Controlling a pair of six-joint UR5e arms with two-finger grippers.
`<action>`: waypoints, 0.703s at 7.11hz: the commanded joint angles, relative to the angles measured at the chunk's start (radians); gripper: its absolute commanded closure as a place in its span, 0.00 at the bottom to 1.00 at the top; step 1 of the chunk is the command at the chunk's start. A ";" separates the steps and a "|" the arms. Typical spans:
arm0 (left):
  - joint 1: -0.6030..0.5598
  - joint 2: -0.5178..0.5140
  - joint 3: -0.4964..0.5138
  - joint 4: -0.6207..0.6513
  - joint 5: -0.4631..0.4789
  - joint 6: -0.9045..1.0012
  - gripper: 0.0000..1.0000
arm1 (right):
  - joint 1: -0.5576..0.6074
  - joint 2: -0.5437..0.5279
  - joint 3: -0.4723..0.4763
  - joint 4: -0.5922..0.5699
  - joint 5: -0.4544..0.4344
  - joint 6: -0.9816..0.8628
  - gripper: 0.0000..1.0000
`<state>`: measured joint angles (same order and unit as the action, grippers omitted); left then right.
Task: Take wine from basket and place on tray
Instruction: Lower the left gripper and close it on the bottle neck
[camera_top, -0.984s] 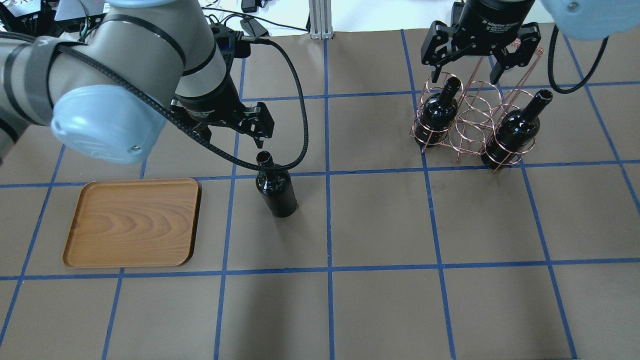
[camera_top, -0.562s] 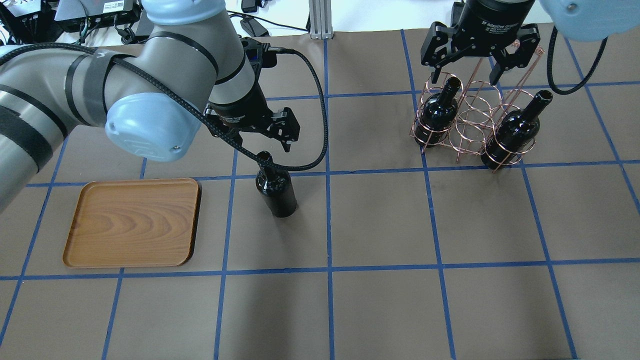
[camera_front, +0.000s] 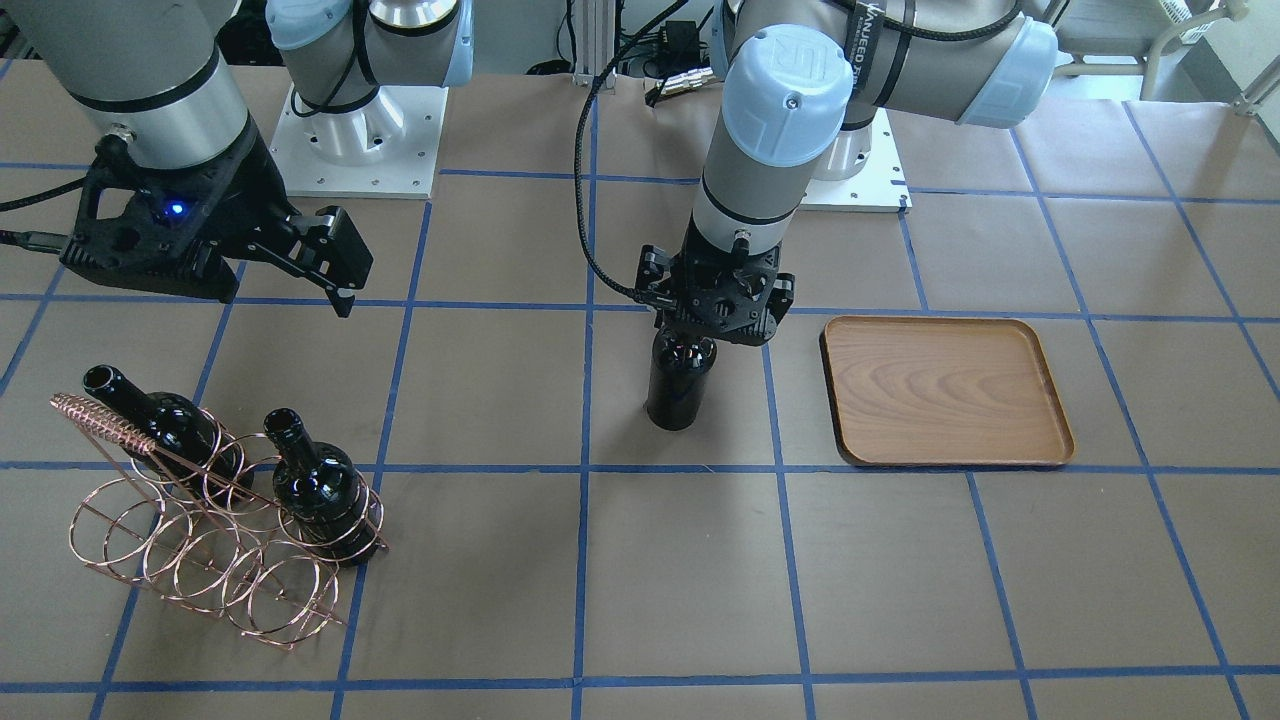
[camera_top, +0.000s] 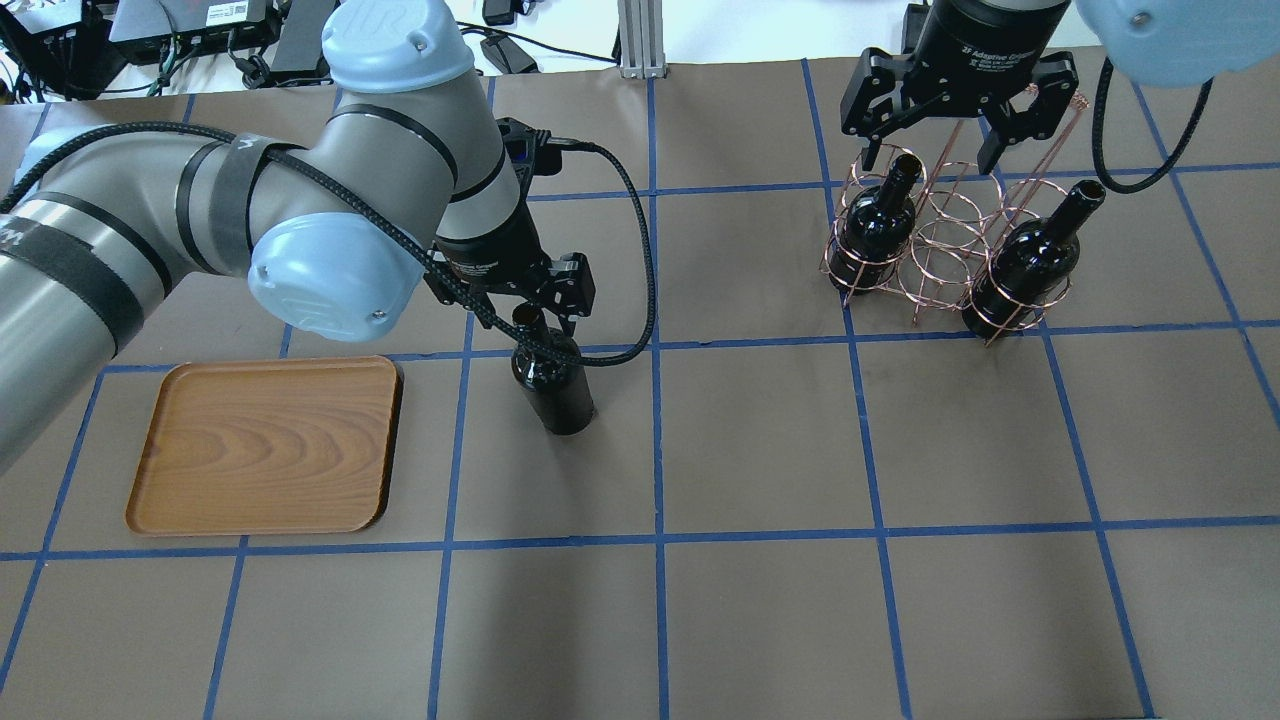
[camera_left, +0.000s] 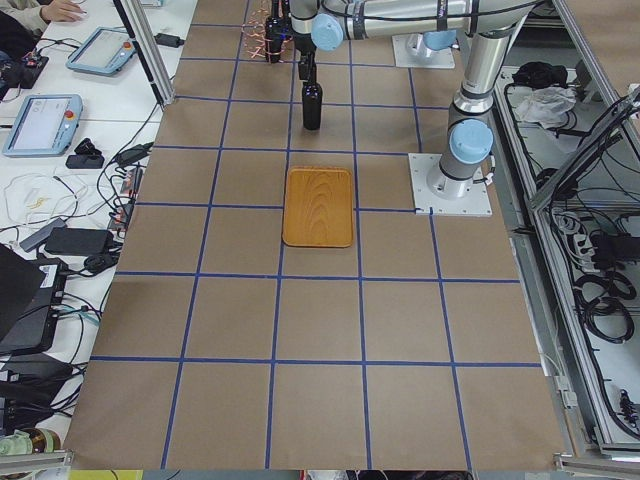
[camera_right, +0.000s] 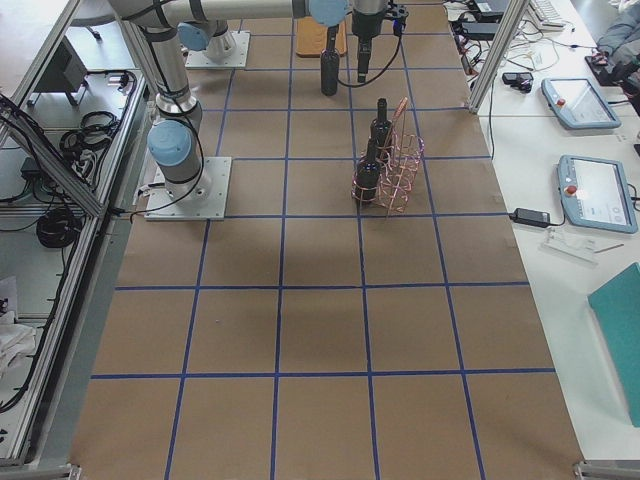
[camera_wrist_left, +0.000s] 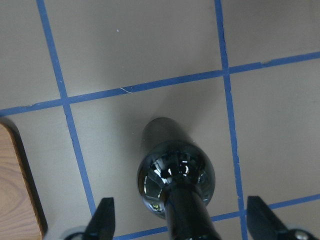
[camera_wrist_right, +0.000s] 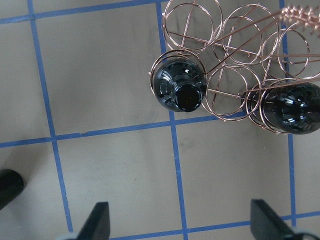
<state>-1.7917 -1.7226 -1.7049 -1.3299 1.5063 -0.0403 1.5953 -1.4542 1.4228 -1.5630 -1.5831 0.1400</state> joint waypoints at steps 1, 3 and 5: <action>0.000 -0.015 0.005 0.008 0.000 0.002 0.24 | 0.000 0.000 0.001 0.000 0.000 0.001 0.00; 0.000 -0.015 0.005 0.005 0.002 0.000 0.35 | 0.000 0.000 0.001 0.000 0.000 0.001 0.00; 0.000 -0.014 0.005 0.003 0.000 0.000 0.72 | 0.000 0.000 0.001 0.000 0.000 0.000 0.00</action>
<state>-1.7917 -1.7369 -1.6997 -1.3256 1.5068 -0.0398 1.5953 -1.4542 1.4235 -1.5631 -1.5831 0.1401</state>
